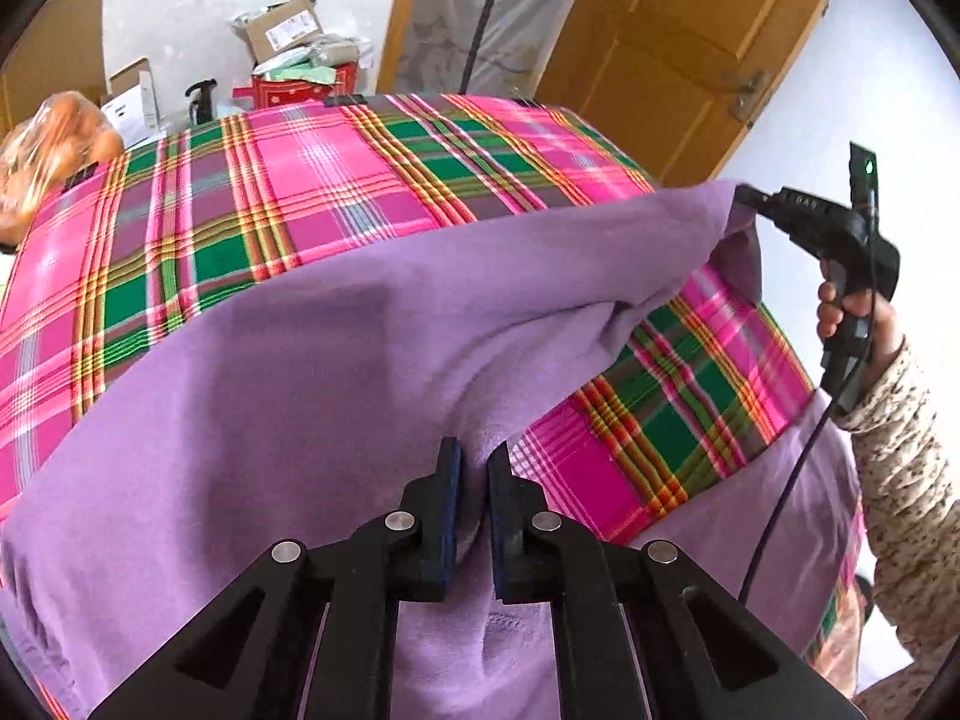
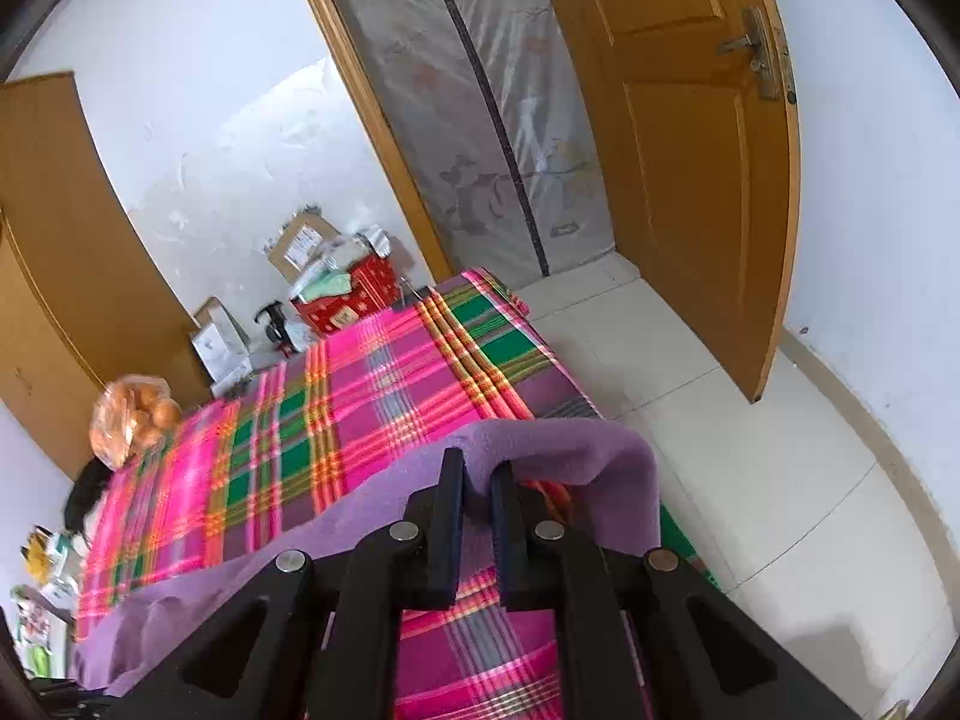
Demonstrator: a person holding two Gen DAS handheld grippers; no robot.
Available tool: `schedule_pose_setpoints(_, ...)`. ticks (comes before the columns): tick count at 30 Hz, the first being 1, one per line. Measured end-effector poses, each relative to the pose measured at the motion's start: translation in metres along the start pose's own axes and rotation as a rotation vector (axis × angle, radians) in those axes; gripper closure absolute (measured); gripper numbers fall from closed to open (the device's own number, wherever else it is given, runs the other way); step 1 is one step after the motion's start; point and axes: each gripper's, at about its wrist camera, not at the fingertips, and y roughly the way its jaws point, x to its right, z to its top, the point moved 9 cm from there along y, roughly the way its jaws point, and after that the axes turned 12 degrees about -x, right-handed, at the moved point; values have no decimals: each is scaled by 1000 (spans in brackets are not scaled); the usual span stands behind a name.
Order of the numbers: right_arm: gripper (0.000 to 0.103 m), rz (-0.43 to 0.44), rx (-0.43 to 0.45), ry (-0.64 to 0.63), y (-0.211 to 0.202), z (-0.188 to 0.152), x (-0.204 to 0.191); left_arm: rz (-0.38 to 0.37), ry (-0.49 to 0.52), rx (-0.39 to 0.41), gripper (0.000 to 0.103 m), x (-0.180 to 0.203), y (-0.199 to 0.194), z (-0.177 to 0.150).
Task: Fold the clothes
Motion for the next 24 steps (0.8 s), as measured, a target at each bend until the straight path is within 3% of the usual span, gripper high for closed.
schedule_pose_setpoints(10,89,-241,-50,-35,22,-13,16,-50,86,-140,94,18,28,-22)
schedule_pose_setpoints(15,73,-336,-42,-31,11,-19,22,-83,65,-161,93,18,29,-23)
schedule_pose_setpoints(24,73,-258,-32,12,-29,-57,13,-125,52,-137,93,18,21,-21)
